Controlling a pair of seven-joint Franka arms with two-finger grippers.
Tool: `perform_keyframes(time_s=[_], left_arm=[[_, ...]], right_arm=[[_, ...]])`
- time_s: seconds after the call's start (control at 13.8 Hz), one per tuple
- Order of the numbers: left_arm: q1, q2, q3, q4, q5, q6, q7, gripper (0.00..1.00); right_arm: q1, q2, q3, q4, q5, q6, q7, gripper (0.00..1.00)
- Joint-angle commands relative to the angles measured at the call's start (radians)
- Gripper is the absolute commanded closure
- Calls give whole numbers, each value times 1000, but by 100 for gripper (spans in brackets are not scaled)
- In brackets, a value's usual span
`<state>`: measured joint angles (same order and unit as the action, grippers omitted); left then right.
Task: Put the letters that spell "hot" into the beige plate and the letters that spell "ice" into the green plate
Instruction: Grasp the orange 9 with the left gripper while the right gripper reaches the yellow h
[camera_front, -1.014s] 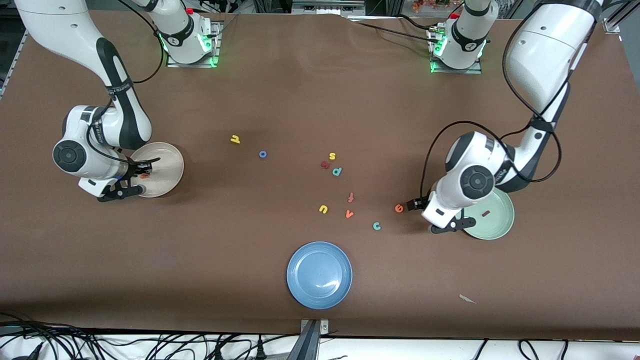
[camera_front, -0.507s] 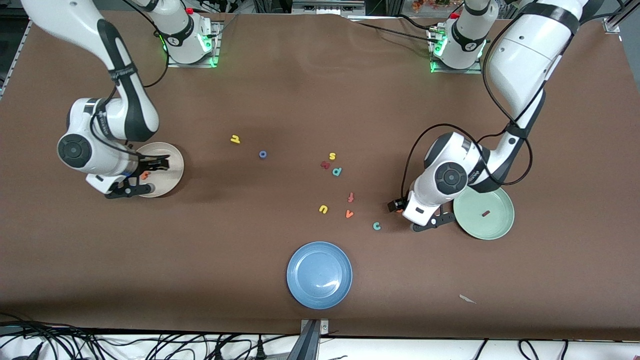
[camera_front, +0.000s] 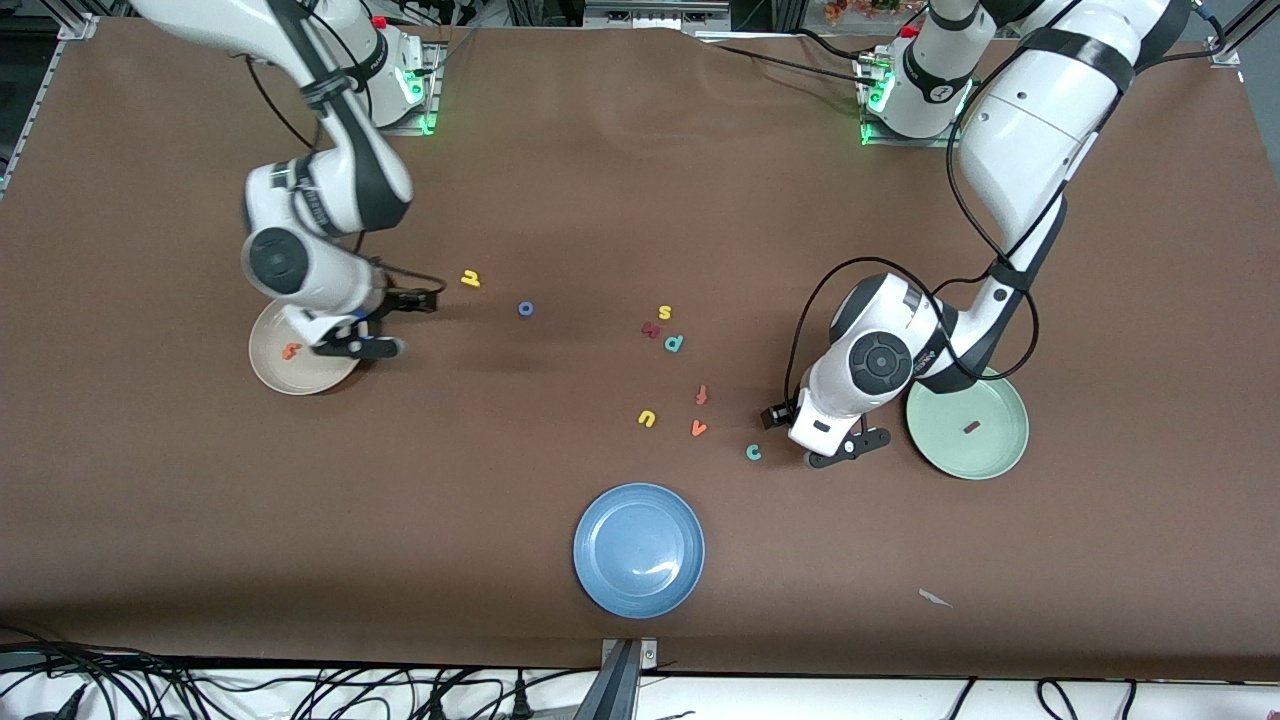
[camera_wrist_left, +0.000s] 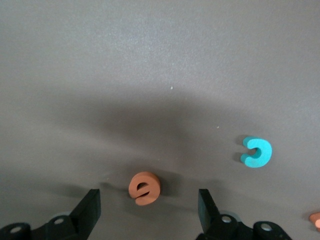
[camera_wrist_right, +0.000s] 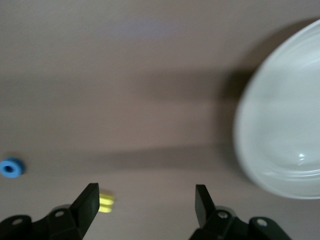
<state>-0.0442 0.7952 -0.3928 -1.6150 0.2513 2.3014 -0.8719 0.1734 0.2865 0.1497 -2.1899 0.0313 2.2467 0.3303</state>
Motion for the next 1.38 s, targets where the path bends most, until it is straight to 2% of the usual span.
perform_keyframes(time_s=[0.0,0.07,0.29,0.58,1.01,1.16,1.3], left_arm=[[-19,19,14,32,-17,7,-15,25],[-19,19,14,32,-17,7,-15,30],[-17,18,14,32,-14,7,-15,36],[-17,22,17,30,-14,7,-15,43],[-17,24,18,21,-12,7,-13,52],[-17,22,20,18,-12,7,-13,54],[-17,22,20,14,-12,6,-13,56]], right_arm=[[-9,-32,68,-82,10,79,87,14],[-8,-27,82,-97,10,100,88,14],[-3,-3,105,-139,2,175,87,15],[3,17,106,-201,2,289,93,16],[11,52,106,-231,2,343,136,17],[14,52,106,-237,2,350,136,23],[15,52,111,-237,2,350,138,23]])
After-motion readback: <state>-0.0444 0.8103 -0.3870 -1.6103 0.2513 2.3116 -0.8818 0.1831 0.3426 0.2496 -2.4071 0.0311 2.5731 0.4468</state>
